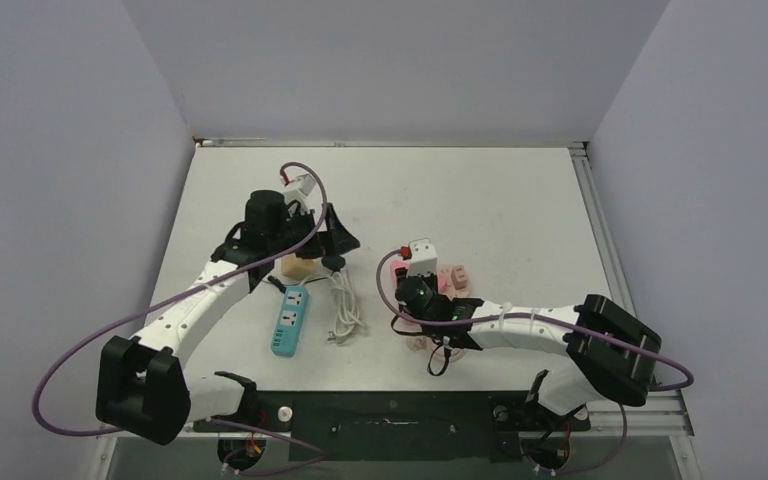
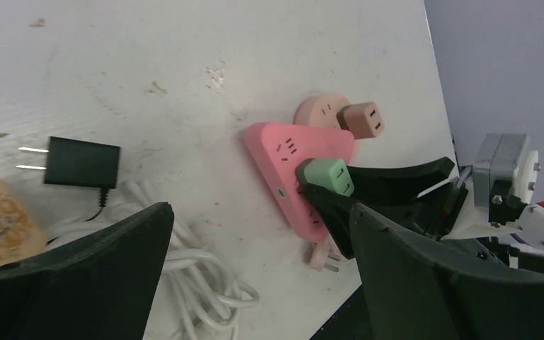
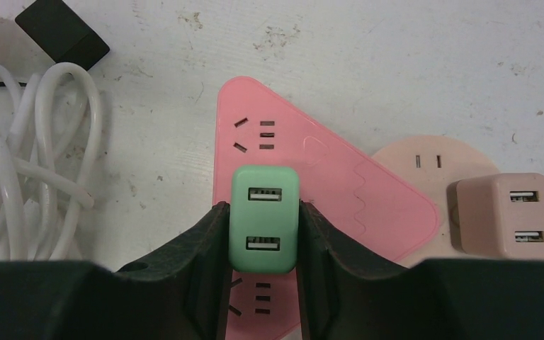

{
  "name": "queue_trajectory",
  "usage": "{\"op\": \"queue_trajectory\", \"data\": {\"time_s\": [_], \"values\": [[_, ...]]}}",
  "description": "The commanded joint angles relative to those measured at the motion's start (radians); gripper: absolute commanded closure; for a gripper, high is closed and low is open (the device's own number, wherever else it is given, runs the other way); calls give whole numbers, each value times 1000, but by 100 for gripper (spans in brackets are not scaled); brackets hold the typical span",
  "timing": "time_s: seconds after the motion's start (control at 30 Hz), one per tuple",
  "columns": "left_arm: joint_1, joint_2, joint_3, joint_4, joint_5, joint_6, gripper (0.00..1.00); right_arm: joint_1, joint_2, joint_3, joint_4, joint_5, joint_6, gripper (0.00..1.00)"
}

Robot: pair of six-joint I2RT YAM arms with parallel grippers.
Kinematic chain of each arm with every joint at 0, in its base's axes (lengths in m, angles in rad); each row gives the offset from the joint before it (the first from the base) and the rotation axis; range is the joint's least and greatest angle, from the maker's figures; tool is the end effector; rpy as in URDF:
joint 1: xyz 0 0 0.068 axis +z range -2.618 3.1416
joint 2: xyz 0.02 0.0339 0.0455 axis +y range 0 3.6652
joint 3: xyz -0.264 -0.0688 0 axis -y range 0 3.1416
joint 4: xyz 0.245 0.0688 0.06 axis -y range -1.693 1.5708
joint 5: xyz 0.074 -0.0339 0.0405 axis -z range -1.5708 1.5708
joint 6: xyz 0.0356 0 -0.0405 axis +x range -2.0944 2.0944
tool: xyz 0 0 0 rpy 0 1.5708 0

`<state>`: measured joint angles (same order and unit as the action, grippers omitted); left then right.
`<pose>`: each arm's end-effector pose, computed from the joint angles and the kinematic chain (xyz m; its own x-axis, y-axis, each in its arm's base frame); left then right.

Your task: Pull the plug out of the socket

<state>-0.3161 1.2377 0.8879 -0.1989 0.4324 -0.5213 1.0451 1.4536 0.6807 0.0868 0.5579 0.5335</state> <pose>0.2569 -0.0997 0.2799 -0.7397 -0.2338 -0.6310 0.2926 0.7327 -0.6144 0.1603 0.2388 0.1816 -0.5424 -0.0751 -0.8368 -0.2932 0.9503 0.1047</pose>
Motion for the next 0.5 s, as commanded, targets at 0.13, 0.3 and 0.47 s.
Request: {"op": "queue_trajectory", "data": {"time_s": [0.13,0.3,0.47], "values": [[-115,143,-48,232,218,-136,10,4,-78,-48,144,-42,37,95],[-136,253,-57,294,282,-221,14,6,-111,-69,162,-54,44,95],[-153,331,-78,354,310,-284,22,6,-128,-85,174,-60,49,95]]}}
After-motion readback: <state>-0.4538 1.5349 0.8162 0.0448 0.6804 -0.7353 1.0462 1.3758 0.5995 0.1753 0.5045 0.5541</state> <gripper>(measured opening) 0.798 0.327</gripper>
